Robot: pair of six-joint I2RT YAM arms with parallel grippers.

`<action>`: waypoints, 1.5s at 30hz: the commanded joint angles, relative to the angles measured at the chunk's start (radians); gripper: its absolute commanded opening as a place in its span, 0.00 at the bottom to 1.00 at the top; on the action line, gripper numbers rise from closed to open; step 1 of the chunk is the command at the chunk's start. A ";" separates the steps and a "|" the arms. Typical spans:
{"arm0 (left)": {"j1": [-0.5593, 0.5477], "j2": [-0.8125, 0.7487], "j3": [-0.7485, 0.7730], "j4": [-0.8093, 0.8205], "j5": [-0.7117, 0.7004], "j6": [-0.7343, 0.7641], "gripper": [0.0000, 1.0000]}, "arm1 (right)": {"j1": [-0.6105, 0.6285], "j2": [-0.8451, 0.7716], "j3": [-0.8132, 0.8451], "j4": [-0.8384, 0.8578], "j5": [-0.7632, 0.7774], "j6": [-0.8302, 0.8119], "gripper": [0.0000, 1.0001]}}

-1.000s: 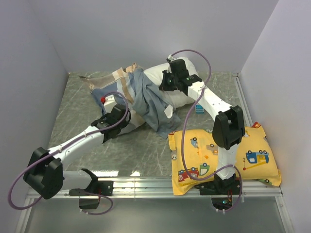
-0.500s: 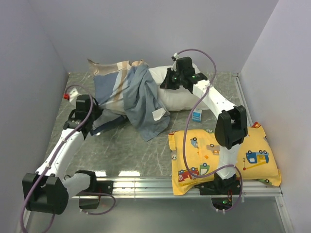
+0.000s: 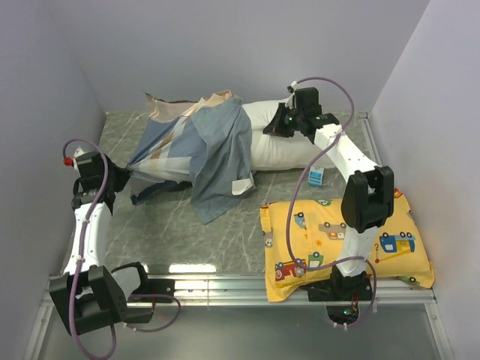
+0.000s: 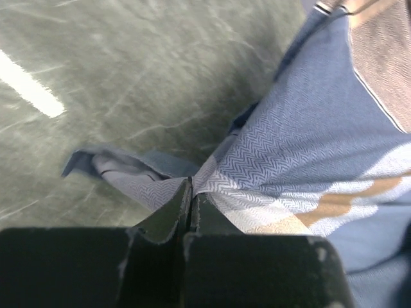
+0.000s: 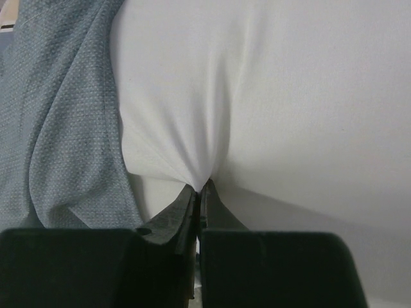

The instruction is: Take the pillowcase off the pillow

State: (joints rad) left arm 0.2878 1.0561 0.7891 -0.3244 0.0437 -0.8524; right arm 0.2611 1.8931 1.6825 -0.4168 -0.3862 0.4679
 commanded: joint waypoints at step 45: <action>-0.397 0.854 0.901 0.059 0.246 0.271 0.16 | 0.176 -0.109 -0.469 0.283 0.262 -0.018 0.00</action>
State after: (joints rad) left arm -0.1089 1.9198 1.6424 -0.2764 0.2485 -0.5724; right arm 0.4164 1.7275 1.2289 -0.0441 -0.1158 0.4553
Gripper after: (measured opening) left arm 0.198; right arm 0.020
